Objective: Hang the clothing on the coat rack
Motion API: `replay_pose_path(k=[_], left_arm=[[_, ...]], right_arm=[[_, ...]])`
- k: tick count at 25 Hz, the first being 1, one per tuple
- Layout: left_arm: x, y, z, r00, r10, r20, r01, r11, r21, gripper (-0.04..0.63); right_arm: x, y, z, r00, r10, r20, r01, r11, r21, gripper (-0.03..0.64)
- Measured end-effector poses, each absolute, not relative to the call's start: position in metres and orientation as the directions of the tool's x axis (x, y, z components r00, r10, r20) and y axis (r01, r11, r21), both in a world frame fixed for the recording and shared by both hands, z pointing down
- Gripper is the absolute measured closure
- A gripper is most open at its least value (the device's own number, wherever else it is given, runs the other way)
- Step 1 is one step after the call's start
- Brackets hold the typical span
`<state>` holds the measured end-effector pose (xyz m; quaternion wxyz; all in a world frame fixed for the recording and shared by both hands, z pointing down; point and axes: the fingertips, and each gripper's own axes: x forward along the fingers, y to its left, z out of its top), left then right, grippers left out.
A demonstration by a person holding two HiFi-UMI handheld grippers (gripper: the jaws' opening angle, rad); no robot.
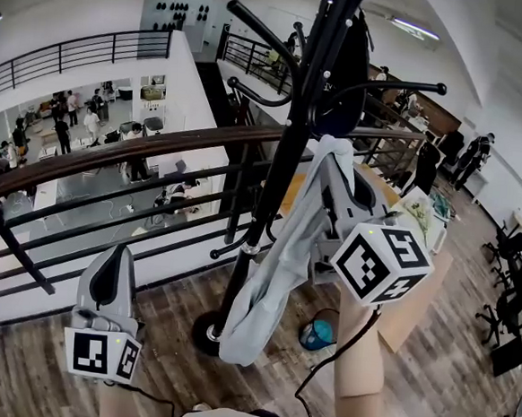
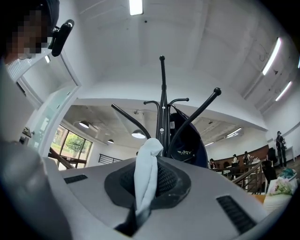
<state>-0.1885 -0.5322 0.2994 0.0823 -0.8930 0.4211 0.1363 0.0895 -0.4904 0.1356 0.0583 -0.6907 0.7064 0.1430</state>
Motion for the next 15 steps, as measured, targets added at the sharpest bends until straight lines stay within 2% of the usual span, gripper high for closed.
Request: replay_pose_path(k=[9, 15], left_arm=[[-0.181, -0.535, 0.306, 0.623, -0.723, -0.298, -0.763, -0.645, -0.031, 0.586], [-0.174, -0.523, 0.311, 0.633, -0.717, -0.292, -0.756, -0.654, -0.032, 0.586]], right_arm=[[0.096, -0.485, 0.145, -0.011, -0.954, -0.299, -0.992, -0.026, 0.122, 0.606], [0.09, -0.467, 0.15, -0.038, -0.948, -0.317, -0.992, -0.001, 0.122, 0.546]])
